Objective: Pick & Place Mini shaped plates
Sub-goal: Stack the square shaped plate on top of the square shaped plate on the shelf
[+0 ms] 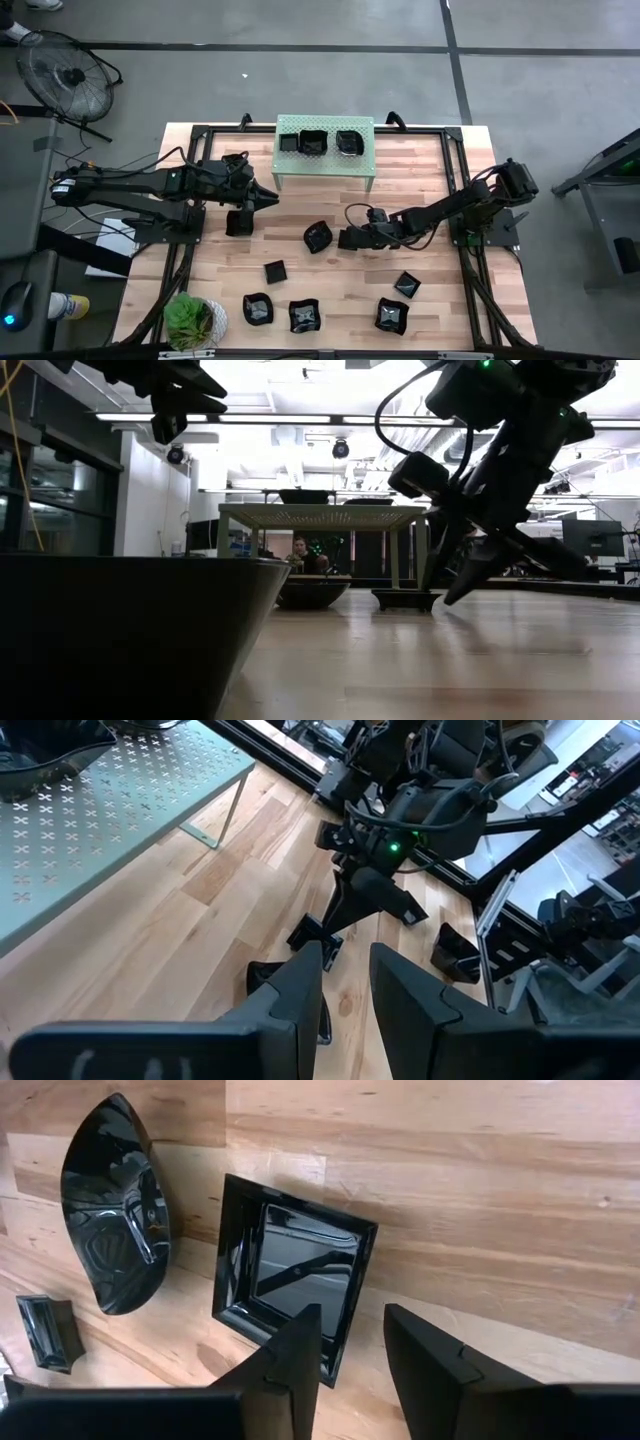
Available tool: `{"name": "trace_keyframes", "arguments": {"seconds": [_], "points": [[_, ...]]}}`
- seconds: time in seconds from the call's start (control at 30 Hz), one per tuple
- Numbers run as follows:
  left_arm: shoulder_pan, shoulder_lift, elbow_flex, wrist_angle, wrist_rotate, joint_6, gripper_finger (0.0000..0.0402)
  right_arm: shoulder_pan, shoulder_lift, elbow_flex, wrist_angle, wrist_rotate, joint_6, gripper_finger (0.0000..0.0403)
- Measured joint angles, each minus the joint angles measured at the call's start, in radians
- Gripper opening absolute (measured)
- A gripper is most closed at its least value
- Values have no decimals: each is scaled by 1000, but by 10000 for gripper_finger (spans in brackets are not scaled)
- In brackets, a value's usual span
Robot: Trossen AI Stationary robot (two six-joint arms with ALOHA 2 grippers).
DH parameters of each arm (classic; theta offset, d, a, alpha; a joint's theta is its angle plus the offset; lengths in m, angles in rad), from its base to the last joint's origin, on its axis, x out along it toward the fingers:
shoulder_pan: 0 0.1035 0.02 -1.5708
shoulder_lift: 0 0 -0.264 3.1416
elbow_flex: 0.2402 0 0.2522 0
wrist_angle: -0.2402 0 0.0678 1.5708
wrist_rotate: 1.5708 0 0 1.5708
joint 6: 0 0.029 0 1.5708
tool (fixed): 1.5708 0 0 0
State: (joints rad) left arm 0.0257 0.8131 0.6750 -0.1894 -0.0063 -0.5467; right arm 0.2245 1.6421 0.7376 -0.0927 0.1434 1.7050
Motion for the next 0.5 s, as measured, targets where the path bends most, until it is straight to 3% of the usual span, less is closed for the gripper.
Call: {"name": "trace_keyframes", "arguments": {"seconds": [0.5], "points": [[0,0,0,0,-2,2,85,0,1,0,0,23,-4,94]]}}
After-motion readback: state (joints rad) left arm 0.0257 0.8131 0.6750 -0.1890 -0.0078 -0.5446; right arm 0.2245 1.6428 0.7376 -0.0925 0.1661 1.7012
